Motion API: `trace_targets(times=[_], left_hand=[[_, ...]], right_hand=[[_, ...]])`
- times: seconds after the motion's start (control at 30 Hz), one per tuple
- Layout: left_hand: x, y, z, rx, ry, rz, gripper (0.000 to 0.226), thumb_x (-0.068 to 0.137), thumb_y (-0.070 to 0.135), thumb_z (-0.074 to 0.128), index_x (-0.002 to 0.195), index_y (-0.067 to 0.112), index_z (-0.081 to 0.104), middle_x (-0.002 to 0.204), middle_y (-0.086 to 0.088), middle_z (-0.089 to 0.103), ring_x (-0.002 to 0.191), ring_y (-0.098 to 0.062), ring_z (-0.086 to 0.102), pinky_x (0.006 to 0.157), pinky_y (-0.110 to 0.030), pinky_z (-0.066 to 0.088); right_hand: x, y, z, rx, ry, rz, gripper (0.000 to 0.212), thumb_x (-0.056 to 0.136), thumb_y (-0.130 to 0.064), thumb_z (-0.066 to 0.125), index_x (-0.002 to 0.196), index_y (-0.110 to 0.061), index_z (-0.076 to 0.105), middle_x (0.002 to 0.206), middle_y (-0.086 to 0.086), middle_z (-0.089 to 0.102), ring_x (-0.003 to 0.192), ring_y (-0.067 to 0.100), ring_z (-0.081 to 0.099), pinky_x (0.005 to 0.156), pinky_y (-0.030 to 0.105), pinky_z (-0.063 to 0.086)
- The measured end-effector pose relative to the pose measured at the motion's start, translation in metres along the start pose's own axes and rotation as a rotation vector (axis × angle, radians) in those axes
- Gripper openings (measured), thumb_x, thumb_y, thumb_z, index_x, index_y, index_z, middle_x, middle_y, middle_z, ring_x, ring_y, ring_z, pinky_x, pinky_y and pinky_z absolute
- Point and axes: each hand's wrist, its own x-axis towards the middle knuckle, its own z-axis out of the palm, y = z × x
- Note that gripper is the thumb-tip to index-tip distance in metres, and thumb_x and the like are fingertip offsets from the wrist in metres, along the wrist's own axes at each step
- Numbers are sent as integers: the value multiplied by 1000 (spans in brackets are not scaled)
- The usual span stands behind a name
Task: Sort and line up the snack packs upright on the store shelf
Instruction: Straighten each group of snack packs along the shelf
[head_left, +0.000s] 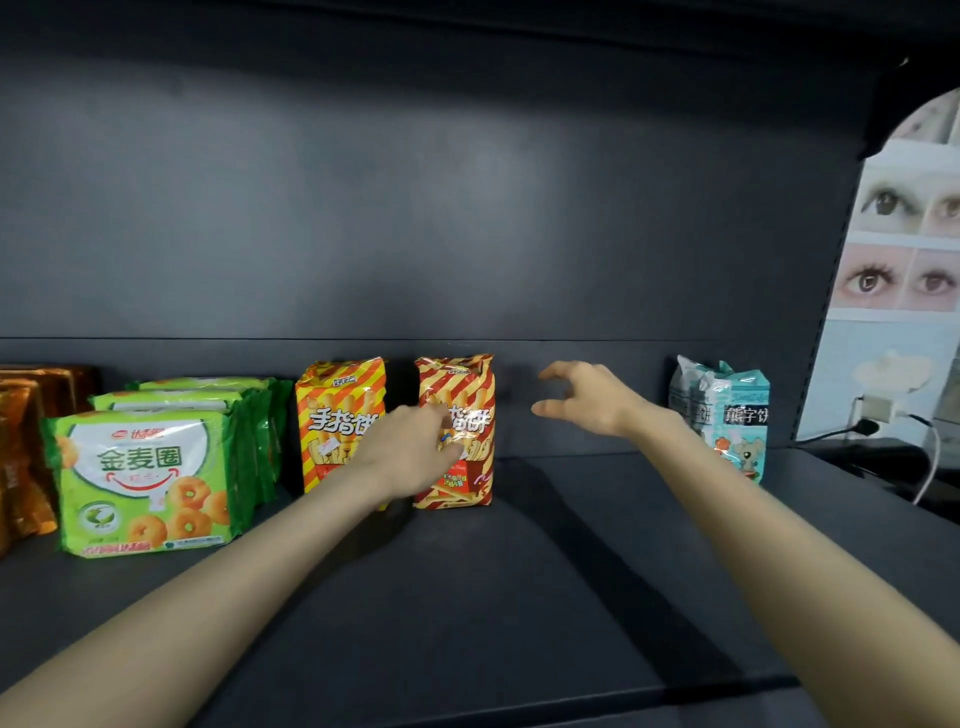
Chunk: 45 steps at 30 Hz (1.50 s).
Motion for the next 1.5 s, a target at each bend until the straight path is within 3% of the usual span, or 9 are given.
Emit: trace_targets(times=[0.13, 0.33, 0.57, 0.83, 1.0, 1.13, 1.27, 1.37, 1.5], left_hand=[[20, 33, -12, -18, 20, 126, 49, 92, 39, 55, 134, 16, 48, 132, -4, 57, 120, -22, 54, 95, -35, 48], [56, 87, -6, 4, 15, 223, 54, 90, 43, 56, 136, 17, 44, 138, -5, 51, 126, -24, 47, 103, -39, 41], [90, 162, 47, -113, -23, 205, 57, 89, 44, 58, 137, 18, 41, 140, -4, 49, 130, -23, 43, 106, -38, 37], [112, 228, 117, -213, -108, 90, 66, 86, 46, 61, 139, 19, 35, 141, -5, 46, 131, -23, 42, 106, -38, 37], [126, 245, 139, -330, -159, -30, 83, 80, 47, 67, 145, 15, 26, 145, -7, 42, 133, -22, 40, 106, -36, 37], [139, 252, 156, -465, -213, -88, 94, 76, 41, 75, 147, 14, 20, 147, -4, 39, 134, -18, 38, 101, -24, 34], [153, 254, 177, -544, -296, -89, 112, 67, 39, 82, 150, 14, 11, 143, 6, 44, 133, -12, 40, 101, -20, 35], [161, 253, 188, -592, -360, -75, 122, 66, 36, 83, 152, 21, -2, 136, 10, 53, 123, -6, 49, 97, -18, 38], [164, 253, 198, -636, -362, -28, 121, 67, 28, 84, 150, 29, -4, 125, 18, 56, 111, -1, 53, 88, -11, 38]], right_hand=[[-6, 23, -31, -104, 44, 23, 54, 87, -36, 64, 135, -15, 48, 131, 12, 54, 124, 27, 46, 95, 31, 38], [-24, 77, -77, -177, 101, 55, 52, 87, -35, 64, 133, -16, 49, 133, 13, 50, 124, 28, 44, 99, 34, 38], [-44, 161, -115, -215, 84, 49, 48, 88, -30, 63, 131, -13, 52, 132, 10, 52, 121, 26, 49, 90, 26, 36], [-43, 253, -129, -187, 14, 47, 55, 88, -33, 64, 135, -13, 46, 137, 12, 48, 128, 27, 43, 100, 32, 34], [-28, 286, -122, -58, -17, 19, 68, 85, -32, 68, 142, -14, 36, 141, 10, 45, 130, 25, 41, 100, 31, 35], [-19, 304, -112, 112, -55, 19, 90, 78, -30, 76, 148, -15, 23, 144, 6, 45, 133, 21, 40, 104, 29, 33], [-7, 317, -102, 251, -142, -2, 105, 73, -20, 81, 151, -25, 10, 135, -3, 53, 125, 13, 45, 105, 26, 33], [0, 320, -99, 278, -148, -53, 96, 71, -13, 81, 147, -25, 23, 121, -10, 55, 112, 7, 51, 97, 20, 39], [4, 325, -96, 332, -122, -102, 61, 69, -8, 82, 117, -22, 47, 107, -10, 64, 99, 8, 61, 77, 12, 48]])
